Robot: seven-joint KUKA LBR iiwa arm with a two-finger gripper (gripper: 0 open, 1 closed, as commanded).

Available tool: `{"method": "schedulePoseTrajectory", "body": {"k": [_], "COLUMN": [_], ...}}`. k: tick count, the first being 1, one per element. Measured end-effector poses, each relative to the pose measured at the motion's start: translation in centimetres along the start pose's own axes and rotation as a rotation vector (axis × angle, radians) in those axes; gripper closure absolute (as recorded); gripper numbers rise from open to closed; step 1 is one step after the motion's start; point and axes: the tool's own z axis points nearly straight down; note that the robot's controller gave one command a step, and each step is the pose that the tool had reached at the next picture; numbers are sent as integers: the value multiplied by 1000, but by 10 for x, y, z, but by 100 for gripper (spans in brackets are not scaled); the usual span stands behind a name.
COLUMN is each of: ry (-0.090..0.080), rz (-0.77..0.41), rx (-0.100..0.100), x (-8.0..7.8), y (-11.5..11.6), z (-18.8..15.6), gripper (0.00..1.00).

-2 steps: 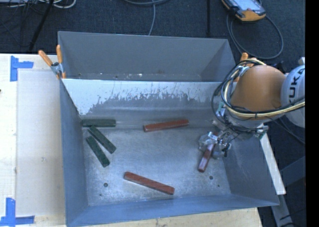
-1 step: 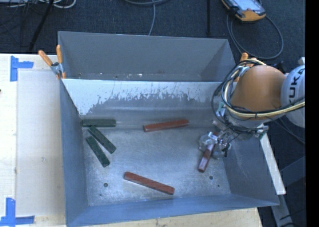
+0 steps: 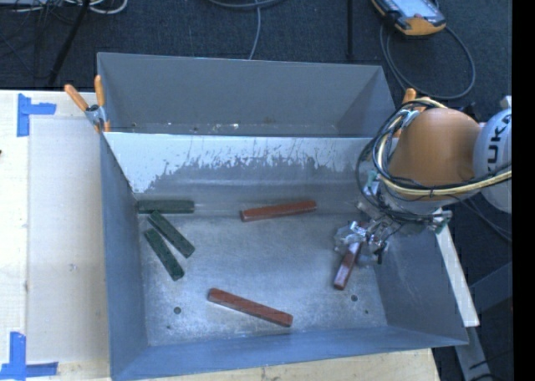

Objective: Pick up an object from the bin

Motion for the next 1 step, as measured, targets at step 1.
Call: {"method": "schedulePoseTrajectory", "body": {"k": [1], "ry": [1], "rz": [0], "rx": [-1], "x": [0], "y": [1], "z": [-17], "gripper": [100]}}
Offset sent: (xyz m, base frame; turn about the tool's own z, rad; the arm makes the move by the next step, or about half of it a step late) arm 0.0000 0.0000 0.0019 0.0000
